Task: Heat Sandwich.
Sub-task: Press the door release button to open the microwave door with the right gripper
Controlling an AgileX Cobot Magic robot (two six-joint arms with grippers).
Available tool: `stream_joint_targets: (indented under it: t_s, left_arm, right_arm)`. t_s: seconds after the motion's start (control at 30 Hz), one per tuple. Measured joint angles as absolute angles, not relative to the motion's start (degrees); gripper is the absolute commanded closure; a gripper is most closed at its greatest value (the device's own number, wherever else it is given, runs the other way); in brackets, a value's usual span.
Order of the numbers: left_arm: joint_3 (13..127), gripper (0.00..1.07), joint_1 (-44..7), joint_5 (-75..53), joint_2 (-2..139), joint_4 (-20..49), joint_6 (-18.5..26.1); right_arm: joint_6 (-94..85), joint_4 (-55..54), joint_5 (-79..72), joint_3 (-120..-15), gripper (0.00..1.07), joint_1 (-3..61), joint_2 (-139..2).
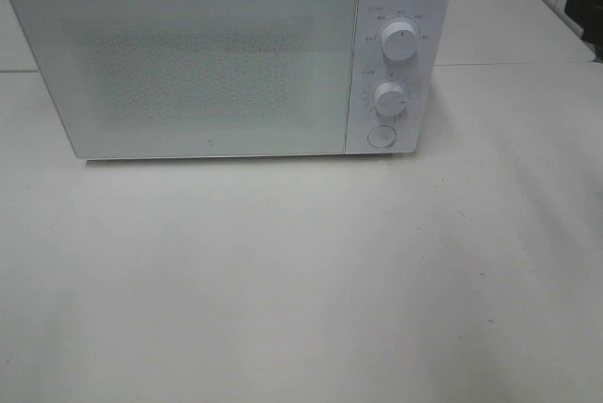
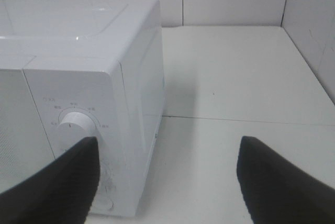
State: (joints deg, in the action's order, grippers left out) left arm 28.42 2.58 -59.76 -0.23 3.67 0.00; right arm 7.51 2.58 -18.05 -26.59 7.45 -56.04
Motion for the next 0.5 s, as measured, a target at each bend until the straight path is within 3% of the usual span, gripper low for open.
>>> stream_joint_targets:
  t_s: [0.33, 0.5]
  left_arm:
    - [28.4, 0.08, 2.6, -59.8, -0.2, 3.7, 0.0]
    - [28.4, 0.08, 2.6, -59.8, -0.2, 3.7, 0.0]
  right_arm:
    - [4.9, -5.2, -38.4, -20.5, 0.31, 8.0, -69.3]
    - [-2.6, -14.4, -47.8, -17.9, 0.31, 15.5, -75.9]
